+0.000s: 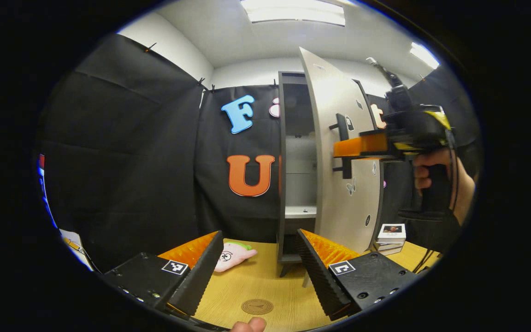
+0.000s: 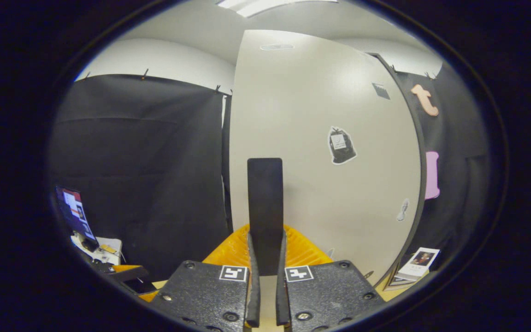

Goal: Open the cabinet door with the right hand, grasp the bottle in the cabinet with the left hand and place it on the coaster, then close the cabinet door with the right hand.

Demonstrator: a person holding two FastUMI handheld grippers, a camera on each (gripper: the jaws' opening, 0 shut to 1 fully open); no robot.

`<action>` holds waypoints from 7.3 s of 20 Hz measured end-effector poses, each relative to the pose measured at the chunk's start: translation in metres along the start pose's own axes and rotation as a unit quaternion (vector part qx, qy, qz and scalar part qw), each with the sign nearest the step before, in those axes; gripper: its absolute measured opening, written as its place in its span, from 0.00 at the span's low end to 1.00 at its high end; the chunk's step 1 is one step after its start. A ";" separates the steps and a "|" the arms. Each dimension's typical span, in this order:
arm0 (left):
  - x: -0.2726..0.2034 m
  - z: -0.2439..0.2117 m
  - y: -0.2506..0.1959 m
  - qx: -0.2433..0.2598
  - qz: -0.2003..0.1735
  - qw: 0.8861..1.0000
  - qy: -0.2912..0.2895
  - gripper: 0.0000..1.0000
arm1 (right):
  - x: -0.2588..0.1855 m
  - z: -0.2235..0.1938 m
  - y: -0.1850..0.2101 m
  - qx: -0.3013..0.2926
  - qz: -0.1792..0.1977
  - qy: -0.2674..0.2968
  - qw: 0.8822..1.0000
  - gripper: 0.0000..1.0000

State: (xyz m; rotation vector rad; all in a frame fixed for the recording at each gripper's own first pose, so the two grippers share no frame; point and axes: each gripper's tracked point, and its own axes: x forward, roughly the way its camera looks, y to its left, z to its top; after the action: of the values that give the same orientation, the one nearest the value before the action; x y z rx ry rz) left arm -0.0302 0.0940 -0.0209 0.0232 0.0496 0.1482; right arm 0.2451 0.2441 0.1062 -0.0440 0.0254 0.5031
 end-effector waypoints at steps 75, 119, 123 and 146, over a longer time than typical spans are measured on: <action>0.290 0.094 -0.244 0.028 -0.152 0.988 -0.028 0.96 | -0.089 -0.016 -0.119 0.045 -0.268 -0.017 0.962 0.94; 0.182 0.010 -0.032 0.029 0.009 0.999 -0.016 0.42 | -0.089 -0.017 -0.121 0.024 -0.278 -0.005 0.960 0.94; 0.145 -0.053 0.009 0.021 0.077 0.997 -0.014 0.42 | -0.096 -0.018 -0.123 0.017 -0.288 0.003 0.957 0.95; 0.097 -0.227 0.016 0.052 0.155 0.986 0.015 0.42 | -0.122 -0.013 -0.133 0.052 -0.383 0.005 0.922 0.94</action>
State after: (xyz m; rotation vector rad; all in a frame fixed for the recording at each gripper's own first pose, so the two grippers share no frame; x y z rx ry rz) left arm 0.0519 0.1282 -0.2515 0.1331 0.0842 0.4566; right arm 0.2020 0.0682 0.1024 0.0481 0.0424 -0.2842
